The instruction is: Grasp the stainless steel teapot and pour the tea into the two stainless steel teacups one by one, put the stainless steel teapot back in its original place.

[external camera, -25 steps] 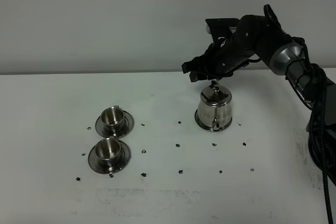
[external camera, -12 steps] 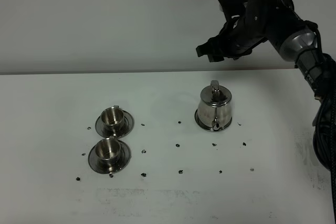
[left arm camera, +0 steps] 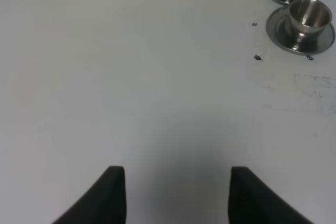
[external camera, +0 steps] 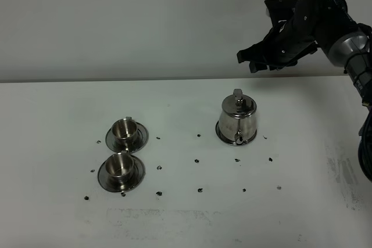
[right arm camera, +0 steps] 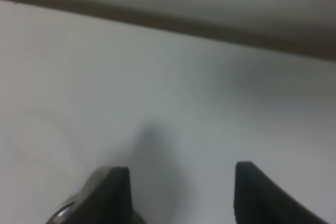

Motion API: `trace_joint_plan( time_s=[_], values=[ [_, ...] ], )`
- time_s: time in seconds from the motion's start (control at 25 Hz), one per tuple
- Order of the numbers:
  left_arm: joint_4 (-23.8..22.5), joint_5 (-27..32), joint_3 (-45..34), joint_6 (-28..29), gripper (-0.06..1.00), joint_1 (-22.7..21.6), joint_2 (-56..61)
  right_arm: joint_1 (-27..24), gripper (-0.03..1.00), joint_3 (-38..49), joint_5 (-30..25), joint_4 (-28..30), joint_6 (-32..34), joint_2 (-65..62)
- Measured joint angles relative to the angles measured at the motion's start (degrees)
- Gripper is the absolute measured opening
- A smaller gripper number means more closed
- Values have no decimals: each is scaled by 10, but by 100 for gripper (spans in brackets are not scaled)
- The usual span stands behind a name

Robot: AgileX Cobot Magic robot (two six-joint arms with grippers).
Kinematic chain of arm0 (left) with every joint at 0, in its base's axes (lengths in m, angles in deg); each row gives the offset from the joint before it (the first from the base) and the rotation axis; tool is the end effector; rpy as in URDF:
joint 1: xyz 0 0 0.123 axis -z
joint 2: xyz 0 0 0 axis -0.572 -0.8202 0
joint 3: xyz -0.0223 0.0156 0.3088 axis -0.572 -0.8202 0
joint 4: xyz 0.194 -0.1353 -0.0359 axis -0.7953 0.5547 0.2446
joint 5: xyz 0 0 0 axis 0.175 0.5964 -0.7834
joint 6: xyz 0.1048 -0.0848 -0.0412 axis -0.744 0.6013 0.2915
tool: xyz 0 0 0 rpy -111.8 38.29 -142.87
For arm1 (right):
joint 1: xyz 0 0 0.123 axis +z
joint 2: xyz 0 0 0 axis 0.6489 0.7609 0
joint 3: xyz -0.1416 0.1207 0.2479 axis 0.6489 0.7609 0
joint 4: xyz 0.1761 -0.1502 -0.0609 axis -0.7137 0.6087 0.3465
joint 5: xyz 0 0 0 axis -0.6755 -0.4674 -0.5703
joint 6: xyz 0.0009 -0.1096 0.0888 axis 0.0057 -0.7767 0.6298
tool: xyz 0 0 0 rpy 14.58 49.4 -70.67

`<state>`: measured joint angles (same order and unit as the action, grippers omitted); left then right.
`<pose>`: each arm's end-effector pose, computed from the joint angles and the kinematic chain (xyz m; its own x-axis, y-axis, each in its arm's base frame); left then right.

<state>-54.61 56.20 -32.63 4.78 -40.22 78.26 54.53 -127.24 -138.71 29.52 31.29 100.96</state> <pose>0.0056 0.0021 0.2336 -0.4923 -0.0297 -0.8699 -0.0943 0.9954 0.0194 0.5665 0.1600 0.1883 -0.8165 -0.2091 -0.5381 -0.3092 0.9455 0.1019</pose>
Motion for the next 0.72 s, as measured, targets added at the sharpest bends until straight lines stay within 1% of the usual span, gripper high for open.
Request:
trace_joint_plan(
  time_s=[0.16,0.48,0.72],
  values=[
    [0,0,0,0,46,0,0,0,42,2,-3,-21,-3,20],
    [0,0,0,0,46,0,0,0,42,2,-8,-30,-5,26],
    [0,0,0,0,46,0,0,0,42,2,-14,-51,-11,41]
  ],
)
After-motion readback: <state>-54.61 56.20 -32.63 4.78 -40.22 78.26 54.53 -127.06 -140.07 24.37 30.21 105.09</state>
